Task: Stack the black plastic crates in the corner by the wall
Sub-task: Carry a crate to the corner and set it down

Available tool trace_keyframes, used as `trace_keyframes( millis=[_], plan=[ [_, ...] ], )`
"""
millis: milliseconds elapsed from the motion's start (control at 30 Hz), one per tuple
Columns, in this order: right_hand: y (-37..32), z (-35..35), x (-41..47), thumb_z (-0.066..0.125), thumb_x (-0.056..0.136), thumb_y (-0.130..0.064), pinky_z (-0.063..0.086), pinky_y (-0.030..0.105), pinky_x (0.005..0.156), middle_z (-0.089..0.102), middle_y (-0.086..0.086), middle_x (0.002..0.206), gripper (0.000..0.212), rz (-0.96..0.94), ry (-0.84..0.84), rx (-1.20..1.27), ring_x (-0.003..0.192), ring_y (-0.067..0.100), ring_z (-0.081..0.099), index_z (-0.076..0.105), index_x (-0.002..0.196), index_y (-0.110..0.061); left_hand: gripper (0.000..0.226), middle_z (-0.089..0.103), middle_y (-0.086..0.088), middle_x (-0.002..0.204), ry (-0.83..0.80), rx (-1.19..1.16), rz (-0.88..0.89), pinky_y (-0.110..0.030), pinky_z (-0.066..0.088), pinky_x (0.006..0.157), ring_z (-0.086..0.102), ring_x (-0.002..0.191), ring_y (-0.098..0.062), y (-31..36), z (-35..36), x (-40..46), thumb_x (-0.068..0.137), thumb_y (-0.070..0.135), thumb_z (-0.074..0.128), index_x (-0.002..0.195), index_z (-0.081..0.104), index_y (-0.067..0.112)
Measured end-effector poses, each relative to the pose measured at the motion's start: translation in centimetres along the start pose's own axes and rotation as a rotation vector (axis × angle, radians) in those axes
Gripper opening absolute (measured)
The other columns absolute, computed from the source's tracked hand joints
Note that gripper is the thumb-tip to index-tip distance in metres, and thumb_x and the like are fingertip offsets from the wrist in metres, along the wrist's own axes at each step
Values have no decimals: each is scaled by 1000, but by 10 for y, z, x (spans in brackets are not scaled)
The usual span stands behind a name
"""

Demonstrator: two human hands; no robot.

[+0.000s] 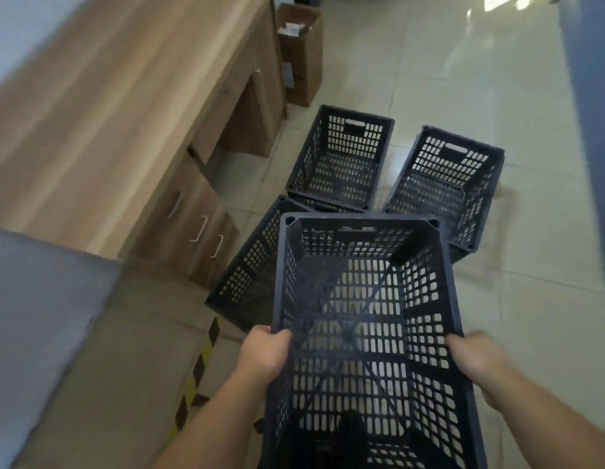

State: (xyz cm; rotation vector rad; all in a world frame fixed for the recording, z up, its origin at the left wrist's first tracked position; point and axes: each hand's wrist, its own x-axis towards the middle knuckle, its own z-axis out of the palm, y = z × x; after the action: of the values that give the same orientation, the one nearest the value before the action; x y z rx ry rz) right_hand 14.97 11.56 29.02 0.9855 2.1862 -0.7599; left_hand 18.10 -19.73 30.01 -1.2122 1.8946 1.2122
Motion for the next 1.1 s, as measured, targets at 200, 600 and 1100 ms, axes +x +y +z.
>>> trace_keyframes(
  millis=[200,600,1100],
  plan=[
    [-47,57,-44,57,95,-26,55,39,81,70,16,88,27,-127,-38,-204,81,32,65,66,92,-1,12,67,-6,94,44,-178,-98,-34,50,79,64,85,-21,-77,-76,-6,101,20,61,107,60,10],
    [-100,220,-166,54,96,-25,50,33,77,70,18,96,27,-302,-123,-530,90,34,64,66,94,-1,17,75,-7,88,96,-400,-264,-29,44,60,68,81,-21,-250,-218,-13,102,23,61,98,72,12],
    [-194,420,-262,55,90,-35,57,42,82,73,16,103,40,-536,-274,-715,92,35,68,68,112,-5,23,67,-5,89,331,-710,-420,-37,51,90,63,89,-26,-384,-346,8,102,23,60,79,59,22]
  ],
)
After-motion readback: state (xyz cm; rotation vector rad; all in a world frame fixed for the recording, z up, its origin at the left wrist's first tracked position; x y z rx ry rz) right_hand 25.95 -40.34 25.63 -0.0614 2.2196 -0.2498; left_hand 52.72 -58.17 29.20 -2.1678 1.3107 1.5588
